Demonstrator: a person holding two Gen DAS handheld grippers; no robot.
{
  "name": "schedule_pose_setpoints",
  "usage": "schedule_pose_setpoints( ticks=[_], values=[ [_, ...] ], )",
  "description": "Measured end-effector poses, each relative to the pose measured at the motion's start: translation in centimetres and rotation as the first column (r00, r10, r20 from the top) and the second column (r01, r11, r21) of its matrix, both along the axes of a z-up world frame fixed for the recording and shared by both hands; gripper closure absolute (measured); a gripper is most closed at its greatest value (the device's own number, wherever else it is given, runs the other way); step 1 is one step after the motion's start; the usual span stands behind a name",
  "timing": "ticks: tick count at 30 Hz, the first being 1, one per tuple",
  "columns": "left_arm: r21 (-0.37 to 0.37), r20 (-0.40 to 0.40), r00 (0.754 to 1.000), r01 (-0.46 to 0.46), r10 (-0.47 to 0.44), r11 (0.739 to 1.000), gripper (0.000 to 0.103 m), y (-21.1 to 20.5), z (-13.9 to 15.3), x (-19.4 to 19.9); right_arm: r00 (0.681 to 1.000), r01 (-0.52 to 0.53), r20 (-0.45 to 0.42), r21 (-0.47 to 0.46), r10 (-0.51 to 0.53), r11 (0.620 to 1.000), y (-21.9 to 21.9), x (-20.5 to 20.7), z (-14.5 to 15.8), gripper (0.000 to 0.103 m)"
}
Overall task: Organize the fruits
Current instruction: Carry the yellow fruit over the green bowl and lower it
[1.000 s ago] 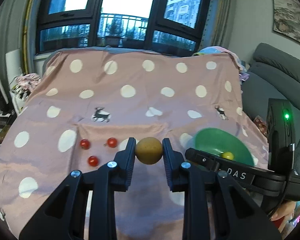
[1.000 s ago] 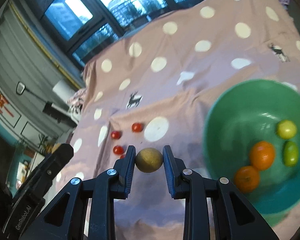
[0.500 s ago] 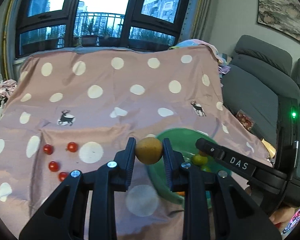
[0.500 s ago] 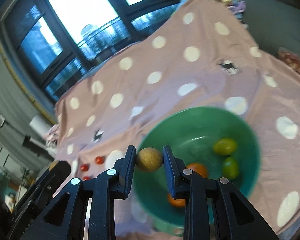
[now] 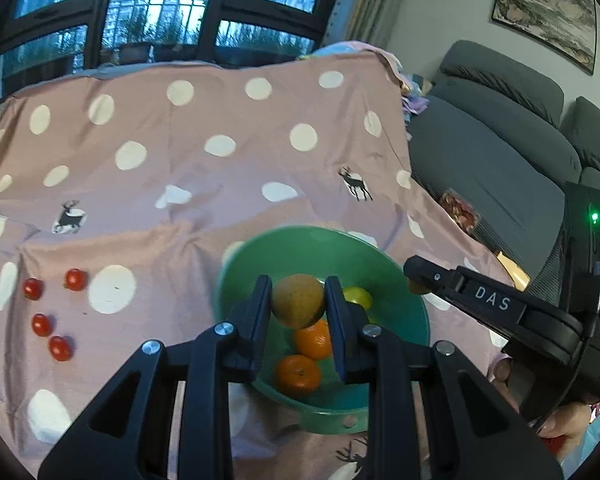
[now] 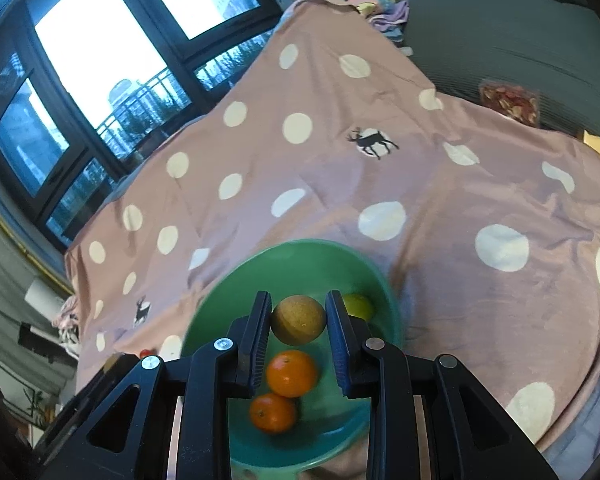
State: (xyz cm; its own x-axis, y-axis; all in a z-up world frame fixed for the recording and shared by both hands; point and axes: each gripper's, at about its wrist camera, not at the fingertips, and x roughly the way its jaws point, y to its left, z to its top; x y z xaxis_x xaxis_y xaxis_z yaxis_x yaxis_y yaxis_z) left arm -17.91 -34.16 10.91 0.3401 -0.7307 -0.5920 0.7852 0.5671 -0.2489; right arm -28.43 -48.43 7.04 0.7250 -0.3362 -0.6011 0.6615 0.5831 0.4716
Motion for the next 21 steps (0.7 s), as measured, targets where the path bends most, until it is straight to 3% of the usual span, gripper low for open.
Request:
schedule_pose_setpoints(
  ticks=[21],
  values=[
    [0.102,-0.138,0.989,0.072,-0.058,0.992,0.077,-3.2,-4.3,0.9,0.994,-0.057,-0.09,0.04,0.06,0.998,-0.9,1.9,-2.2,0.073]
  ],
)
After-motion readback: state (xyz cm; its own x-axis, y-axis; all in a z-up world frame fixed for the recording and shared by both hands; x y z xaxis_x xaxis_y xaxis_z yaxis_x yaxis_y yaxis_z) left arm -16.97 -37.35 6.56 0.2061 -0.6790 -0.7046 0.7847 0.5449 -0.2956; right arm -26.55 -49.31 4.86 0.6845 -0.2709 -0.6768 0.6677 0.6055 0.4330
